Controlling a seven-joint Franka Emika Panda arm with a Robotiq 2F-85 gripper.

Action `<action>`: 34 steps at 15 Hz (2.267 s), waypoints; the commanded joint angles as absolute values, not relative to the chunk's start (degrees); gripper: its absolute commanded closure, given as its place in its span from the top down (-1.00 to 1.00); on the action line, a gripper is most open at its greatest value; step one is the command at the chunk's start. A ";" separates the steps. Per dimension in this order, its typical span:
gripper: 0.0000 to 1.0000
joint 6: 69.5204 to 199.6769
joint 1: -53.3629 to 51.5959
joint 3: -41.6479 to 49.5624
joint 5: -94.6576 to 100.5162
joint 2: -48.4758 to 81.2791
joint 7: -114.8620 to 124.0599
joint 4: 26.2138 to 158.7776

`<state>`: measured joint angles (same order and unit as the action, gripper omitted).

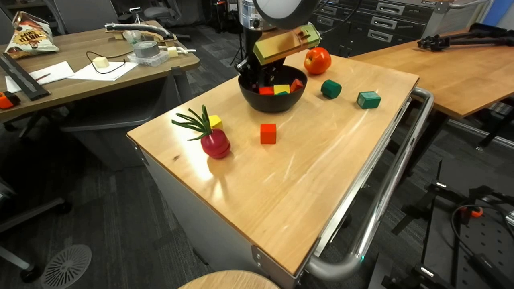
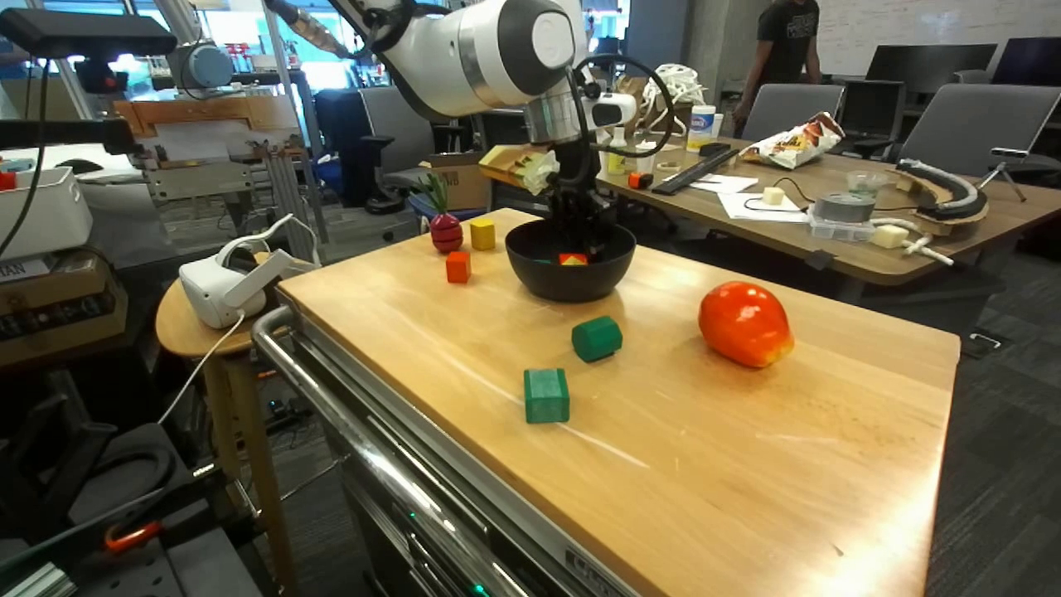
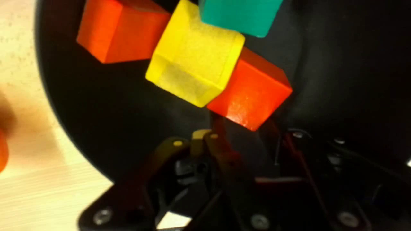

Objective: Move the apple to the other side of the bowl and take all the items out of the bowl

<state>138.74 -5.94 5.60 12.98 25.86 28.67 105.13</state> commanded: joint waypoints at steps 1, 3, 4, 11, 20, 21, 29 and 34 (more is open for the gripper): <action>-0.24 136.69 -7.97 8.09 15.22 27.62 30.21 103.00; -0.18 134.12 -7.84 8.05 14.57 27.84 28.74 102.84; 0.25 133.11 -7.77 7.96 14.54 27.59 28.19 102.76; 1.00 127.00 -4.51 4.71 9.44 24.95 18.78 102.32; 1.00 113.80 -2.26 2.58 4.15 26.98 10.74 99.42; 1.00 113.07 -2.55 2.71 4.65 27.32 11.43 99.48; 0.27 113.44 -2.92 2.22 4.20 26.97 12.39 99.19; 0.25 115.32 -2.06 1.92 1.82 23.67 11.95 99.10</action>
